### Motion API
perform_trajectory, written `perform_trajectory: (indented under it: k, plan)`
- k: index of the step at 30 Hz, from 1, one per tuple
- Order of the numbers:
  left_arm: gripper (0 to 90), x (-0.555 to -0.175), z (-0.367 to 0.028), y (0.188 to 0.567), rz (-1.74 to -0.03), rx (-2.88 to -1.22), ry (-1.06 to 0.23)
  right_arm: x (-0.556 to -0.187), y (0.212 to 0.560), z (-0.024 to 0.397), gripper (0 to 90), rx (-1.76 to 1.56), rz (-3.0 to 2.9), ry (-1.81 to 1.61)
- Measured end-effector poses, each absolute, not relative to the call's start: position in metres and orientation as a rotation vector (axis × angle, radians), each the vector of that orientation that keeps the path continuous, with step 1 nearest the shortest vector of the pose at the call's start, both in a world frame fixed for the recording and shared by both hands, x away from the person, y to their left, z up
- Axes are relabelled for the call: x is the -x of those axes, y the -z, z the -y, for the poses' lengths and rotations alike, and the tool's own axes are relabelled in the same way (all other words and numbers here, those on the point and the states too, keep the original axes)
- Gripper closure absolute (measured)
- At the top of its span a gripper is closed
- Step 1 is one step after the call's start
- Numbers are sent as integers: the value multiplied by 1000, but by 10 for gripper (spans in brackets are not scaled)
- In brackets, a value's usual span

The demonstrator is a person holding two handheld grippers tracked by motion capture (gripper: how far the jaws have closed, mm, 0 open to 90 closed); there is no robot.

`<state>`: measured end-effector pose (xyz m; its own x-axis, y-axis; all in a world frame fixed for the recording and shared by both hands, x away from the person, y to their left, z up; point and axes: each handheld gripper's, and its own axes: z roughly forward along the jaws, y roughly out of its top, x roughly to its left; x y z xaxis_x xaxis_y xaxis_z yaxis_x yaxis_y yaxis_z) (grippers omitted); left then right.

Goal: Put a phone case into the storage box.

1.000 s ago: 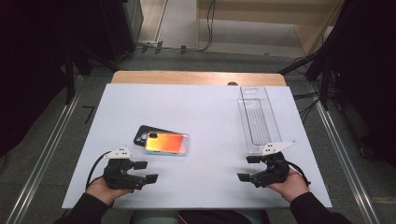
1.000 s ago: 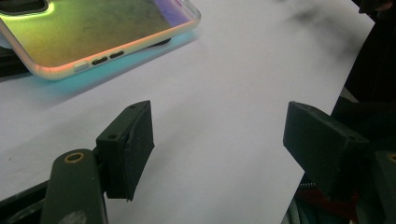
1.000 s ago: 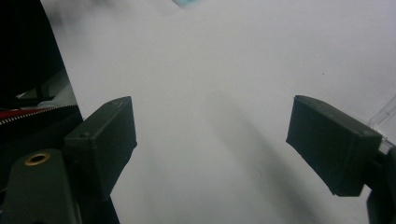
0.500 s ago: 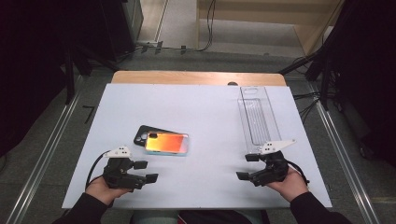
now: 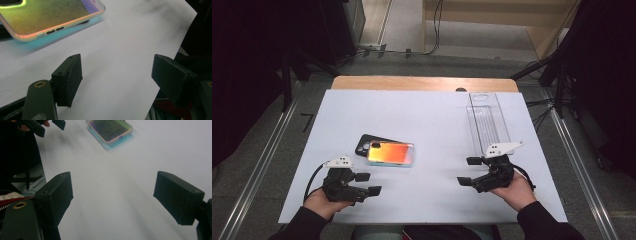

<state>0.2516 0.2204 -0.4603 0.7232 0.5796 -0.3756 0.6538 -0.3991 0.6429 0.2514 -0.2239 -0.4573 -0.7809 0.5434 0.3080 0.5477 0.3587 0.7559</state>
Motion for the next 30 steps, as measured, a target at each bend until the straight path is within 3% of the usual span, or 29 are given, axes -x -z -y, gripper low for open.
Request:
perform_trajectory:
  k: [8, 12, 13, 30]
  plan:
    - [243, -252, -221, 460, -933, -2106, 106, -263, 458, 206, 134, 968, 2594, 1423]
    - [243, -252, -221, 460, -934, -2103, 87, -269, 461, 200, 87, 963, 2580, 1401]
    - [243, -252, -221, 459, -934, -2094, 78, -271, 463, 197, 0, 975, 2575, 1398]
    - [243, -253, -222, 459, -930, -2102, 90, -293, 455, 168, 0, 902, 2632, 1383]
